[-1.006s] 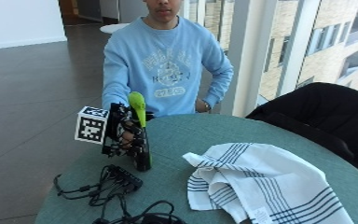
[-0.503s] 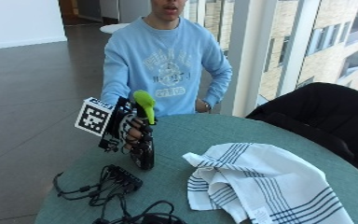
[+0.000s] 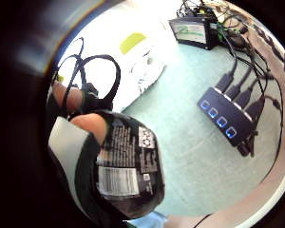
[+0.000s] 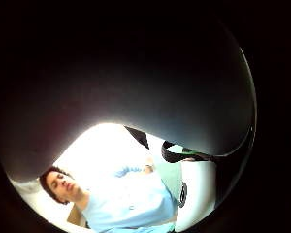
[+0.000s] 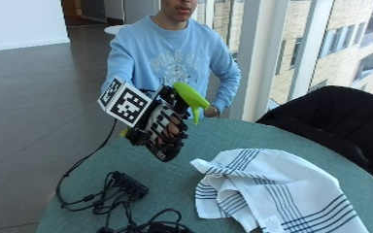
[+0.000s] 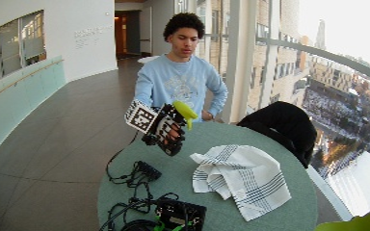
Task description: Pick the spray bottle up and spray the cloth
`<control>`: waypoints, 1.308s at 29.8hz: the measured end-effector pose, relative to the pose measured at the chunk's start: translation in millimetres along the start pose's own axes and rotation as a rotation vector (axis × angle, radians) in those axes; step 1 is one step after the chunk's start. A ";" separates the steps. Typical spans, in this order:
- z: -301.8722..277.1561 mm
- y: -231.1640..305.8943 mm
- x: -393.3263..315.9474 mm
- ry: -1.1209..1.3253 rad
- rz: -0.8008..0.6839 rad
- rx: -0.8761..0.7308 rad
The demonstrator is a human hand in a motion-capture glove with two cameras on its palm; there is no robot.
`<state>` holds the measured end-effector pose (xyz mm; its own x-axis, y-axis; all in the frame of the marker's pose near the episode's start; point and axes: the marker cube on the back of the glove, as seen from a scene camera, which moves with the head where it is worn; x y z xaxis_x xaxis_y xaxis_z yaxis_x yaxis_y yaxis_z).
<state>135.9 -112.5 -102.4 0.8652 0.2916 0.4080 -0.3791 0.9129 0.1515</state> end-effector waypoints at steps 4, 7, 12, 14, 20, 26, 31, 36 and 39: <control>5.9 -23.8 -16.6 0.055 0.044 -0.102; 13.0 -36.1 -26.0 0.099 0.074 -0.168; 24.9 -48.5 -36.3 0.153 0.137 -0.267; 28.3 -50.9 -38.7 0.162 0.161 -0.296; 29.4 -55.0 -42.2 0.173 0.186 -0.329; 29.3 -54.1 -40.0 0.187 0.190 -0.333; 31.6 -51.4 -40.2 0.190 0.187 -0.341; 33.6 -49.2 -41.4 0.192 0.186 -0.351; 35.2 -48.8 -41.9 0.200 0.185 -0.360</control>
<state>106.6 -179.3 -95.3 0.8535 0.4762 0.2116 -0.4255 0.8713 -0.2446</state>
